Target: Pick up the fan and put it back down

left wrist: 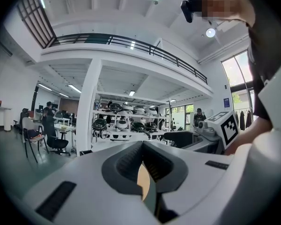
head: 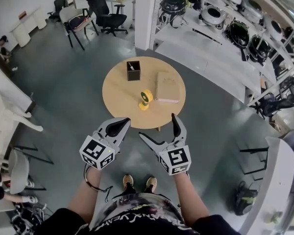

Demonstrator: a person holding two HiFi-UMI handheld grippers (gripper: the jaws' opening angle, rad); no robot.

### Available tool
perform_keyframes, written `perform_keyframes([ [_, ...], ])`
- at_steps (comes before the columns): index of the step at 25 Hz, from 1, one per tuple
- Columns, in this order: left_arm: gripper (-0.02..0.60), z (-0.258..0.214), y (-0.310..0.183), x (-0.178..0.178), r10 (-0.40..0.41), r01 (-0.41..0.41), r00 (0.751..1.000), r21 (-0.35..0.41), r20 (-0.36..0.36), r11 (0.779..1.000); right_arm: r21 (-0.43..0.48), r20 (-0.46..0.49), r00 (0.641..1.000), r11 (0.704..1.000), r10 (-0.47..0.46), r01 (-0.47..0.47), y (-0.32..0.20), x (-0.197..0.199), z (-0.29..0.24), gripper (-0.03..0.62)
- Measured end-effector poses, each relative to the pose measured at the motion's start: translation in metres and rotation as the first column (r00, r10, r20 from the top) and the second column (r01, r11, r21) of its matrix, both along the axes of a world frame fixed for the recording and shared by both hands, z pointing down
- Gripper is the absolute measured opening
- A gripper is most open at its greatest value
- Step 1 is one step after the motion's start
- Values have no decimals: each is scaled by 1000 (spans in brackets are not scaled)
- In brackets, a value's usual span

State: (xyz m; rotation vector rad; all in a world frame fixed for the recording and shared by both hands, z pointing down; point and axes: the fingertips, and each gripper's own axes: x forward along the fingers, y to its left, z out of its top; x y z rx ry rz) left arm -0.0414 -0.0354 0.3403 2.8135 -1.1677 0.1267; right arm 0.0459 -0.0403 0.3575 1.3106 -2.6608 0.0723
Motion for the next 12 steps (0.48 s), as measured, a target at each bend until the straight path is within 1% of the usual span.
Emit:
perform_keyframes([
  [3, 17, 0, 2, -1, 1, -1, 1000, 1, 5, 1000, 7, -13, 1000, 1000, -7, 7, 3, -2, -1, 580],
  [10, 17, -6, 8, 1, 2, -2, 1000, 12, 0, 1000, 36, -32, 999, 999, -7, 8, 9, -1, -6, 481],
  [12, 17, -7, 10, 2, 2, -2, 1000, 15, 0, 1000, 46, -34, 999, 999, 1, 1, 10, -1, -8, 443],
])
